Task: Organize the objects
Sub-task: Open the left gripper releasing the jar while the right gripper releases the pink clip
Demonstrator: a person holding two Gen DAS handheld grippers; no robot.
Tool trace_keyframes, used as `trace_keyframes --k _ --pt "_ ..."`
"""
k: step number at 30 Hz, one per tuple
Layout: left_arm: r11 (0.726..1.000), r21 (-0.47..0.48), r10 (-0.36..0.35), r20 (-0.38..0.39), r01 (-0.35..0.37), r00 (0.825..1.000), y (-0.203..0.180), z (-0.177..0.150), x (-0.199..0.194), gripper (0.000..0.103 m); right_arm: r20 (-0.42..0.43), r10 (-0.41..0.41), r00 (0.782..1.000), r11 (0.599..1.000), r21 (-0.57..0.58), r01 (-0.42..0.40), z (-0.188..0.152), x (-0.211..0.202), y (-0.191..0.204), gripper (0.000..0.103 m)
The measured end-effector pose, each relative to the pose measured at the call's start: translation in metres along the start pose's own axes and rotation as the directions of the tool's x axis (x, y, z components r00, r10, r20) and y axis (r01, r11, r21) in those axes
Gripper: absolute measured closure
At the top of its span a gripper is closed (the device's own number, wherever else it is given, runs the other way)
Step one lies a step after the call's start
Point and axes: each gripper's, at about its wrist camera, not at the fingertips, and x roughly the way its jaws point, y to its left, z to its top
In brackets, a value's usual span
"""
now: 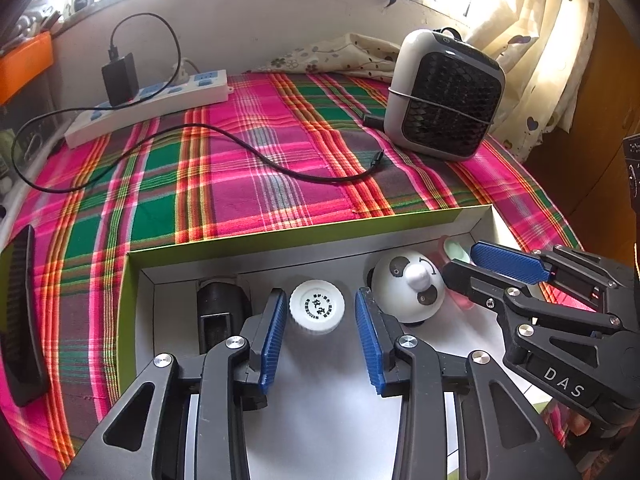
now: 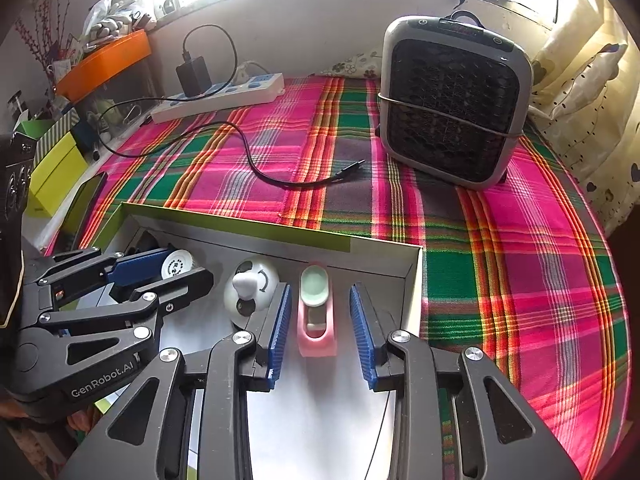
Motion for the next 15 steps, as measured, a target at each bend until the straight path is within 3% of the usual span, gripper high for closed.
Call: trace_keyframes --k 15 --pt "1.000 -0.021 0.014 0.046 -0.013 0.999 0.003 -0.015 -0.035 0.068 0.035 0.014 0.999 1.000 0.013 -0.015 -0.015 -0.025 0.003 0.066"
